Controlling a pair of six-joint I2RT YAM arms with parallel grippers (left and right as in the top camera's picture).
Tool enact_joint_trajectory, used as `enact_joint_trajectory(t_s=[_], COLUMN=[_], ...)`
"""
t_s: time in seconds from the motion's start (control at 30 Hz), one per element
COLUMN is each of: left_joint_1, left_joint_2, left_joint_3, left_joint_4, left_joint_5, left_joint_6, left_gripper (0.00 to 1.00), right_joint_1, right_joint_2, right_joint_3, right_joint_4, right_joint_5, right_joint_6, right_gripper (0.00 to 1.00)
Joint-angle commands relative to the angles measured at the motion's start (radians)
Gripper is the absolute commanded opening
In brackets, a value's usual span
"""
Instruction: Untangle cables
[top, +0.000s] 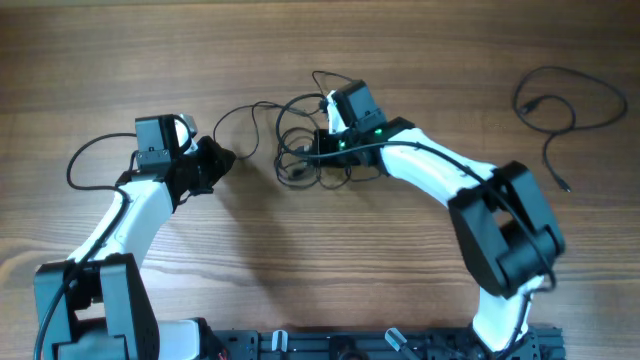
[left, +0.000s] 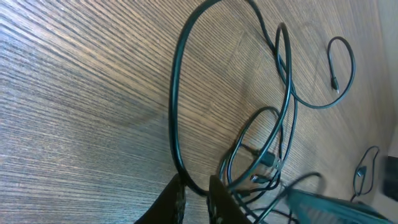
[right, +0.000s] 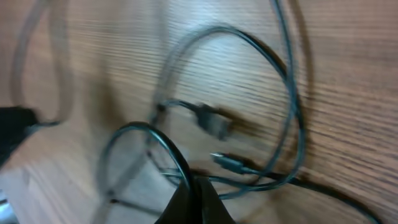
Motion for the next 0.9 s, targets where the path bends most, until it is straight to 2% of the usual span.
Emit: enact_joint_trajectory(t_s=[0.0, 0.07, 0.1, 0.13, 0.17, 0.23, 0.37, 0.57, 0.87], left_joint_1=[-0.005, -0.005, -0.005, -0.005, -0.005, -0.005, -0.005, -0.005, -0.005], left_joint_2=[-0.007, -0.007, -0.007, -0.007, -0.007, -0.007, -0.007, -0.007, -0.007], left_joint_3=[-0.007, -0.007, -0.007, -0.007, -0.007, -0.007, -0.007, -0.007, -0.007], left_joint_4=[0.003, 0.003, 0.003, 0.003, 0.003, 0.003, 0.003, 0.003, 0.003], left_joint_5=[-0.01, -0.01, -0.01, -0.01, -0.01, -0.01, -0.01, -0.01, -0.01], left_joint_6=[-0.002, -0.002, -0.002, -0.002, -0.002, -0.002, -0.002, -0.002, -0.002], left_gripper=[0.17, 0.3, 0.43, 0.51, 0.63, 0.75, 0.91, 0.97, 1.0], right_joint_1=[0.002, 0.002, 0.002, 0.002, 0.002, 0.002, 0.002, 0.005, 0.052], right_joint_2=[0.068, 0.079, 0.079, 0.079, 0.079, 0.079, 0.079, 0.079, 0.039], right_joint_3=[-0.001, -0.001, -0.001, -0.001, -0.001, -0.001, -0.001, -0.001, 0.002], right_joint_4=[0.005, 0.003, 0.002, 0.003, 0.005, 0.006, 0.01, 0.077, 0.102], right_joint_5=[0.034, 0.034, 0.034, 0.034, 0.034, 0.037, 0.042, -0.203, -0.23], right_joint_6=[0.061, 0.061, 0.061, 0.061, 0.061, 0.06, 0.057, -0.062, -0.074], right_gripper=[0.2, 0.42, 0.5, 0.54, 0.57, 0.62, 0.66, 0.67, 0.66])
